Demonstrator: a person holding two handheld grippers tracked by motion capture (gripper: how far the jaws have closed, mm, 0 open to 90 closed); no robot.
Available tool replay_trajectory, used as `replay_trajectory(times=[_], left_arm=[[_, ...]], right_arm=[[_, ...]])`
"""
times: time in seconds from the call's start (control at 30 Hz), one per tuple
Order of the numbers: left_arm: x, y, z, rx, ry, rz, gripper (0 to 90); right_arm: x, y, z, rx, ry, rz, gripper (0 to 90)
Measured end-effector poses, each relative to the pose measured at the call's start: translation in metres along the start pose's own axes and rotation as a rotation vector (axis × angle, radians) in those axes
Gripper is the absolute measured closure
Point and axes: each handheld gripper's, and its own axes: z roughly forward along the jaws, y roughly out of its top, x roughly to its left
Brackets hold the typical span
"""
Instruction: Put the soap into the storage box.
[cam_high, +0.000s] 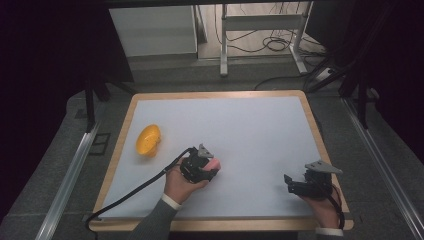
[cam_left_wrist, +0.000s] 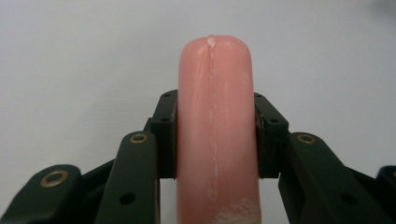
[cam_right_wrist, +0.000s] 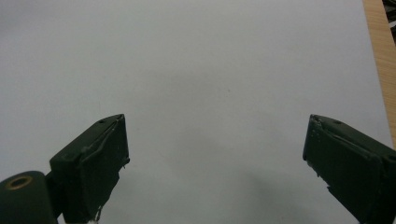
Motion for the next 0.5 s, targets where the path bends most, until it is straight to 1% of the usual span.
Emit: replay_trajectory(times=[0.13,0.17,0.23,0.27,0.5], left_arm=[[0.0034,-0.0006,-0.0018,-0.005,0.000,-0.005,60.2],[0.0036,-0.0009,-0.0019,-0.005,-0.003,-0.013,60.2],[0.0042,-0.0011,-0.0019,-0.002,-0.001,-0.012,60.2],[0.0050,-0.0010,-0.0022,0.001,0.000,-0.006,60.2],[0.0067,0.0001,-0.0052,-0.005,0.003,-0.008,60.2]], right_arm=[[0.0003,-0.0005,0.0011,0.004,0.000,-0.001,6.5],[0.0003,-0.0005,0.0011,0.004,0.000,-0.001,6.5],[0.0002,-0.0005,0.0010,0.004,-0.001,0.000,6.5],[0.0001,-0.0004,0.0008,0.004,-0.001,-0.001,6.5],[-0.0002,-0.0005,0.0003,0.001,-0.005,0.001,6.5]])
